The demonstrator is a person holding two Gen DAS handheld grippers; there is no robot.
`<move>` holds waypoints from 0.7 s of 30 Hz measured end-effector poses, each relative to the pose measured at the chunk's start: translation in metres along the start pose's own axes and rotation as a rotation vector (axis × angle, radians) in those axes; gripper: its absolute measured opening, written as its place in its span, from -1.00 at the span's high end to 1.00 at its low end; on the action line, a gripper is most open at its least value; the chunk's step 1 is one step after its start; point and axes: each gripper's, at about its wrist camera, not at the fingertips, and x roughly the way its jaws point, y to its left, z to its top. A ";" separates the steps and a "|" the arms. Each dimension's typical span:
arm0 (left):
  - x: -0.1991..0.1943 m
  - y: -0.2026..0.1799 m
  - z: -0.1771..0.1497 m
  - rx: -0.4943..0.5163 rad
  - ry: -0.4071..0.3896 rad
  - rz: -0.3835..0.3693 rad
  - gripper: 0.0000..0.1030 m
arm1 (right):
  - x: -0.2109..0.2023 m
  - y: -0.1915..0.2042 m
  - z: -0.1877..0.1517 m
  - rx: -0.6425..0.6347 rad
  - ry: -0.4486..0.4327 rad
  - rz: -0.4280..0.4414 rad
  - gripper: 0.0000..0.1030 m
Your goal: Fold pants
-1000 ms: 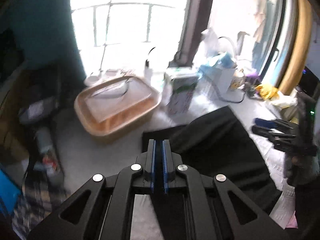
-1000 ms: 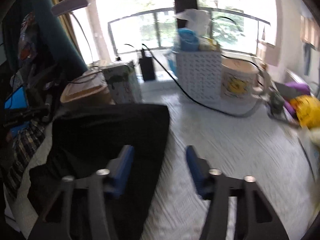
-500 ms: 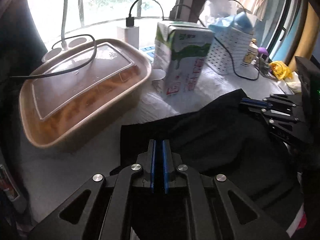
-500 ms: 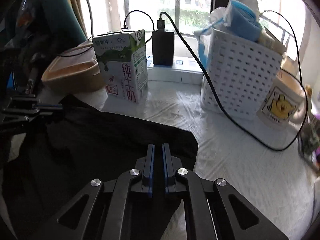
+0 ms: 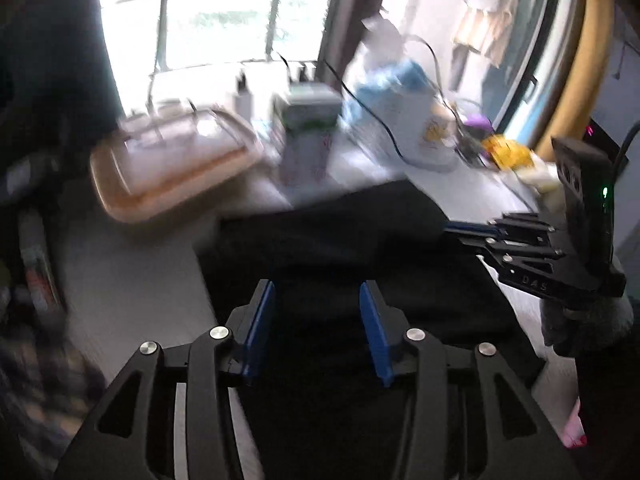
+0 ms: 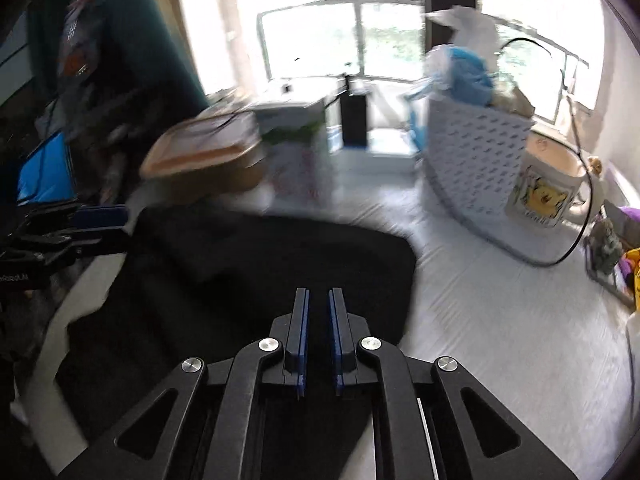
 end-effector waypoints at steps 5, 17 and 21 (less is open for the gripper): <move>0.017 -0.012 -0.041 -0.004 0.093 0.004 0.15 | 0.009 0.024 -0.033 -0.001 0.110 -0.012 0.79; -0.004 -0.026 -0.076 0.030 0.057 0.055 0.12 | -0.025 0.024 -0.077 0.029 0.074 -0.100 0.75; -0.015 -0.029 -0.081 0.009 0.063 0.065 0.12 | -0.040 0.029 -0.093 0.048 0.053 -0.106 0.69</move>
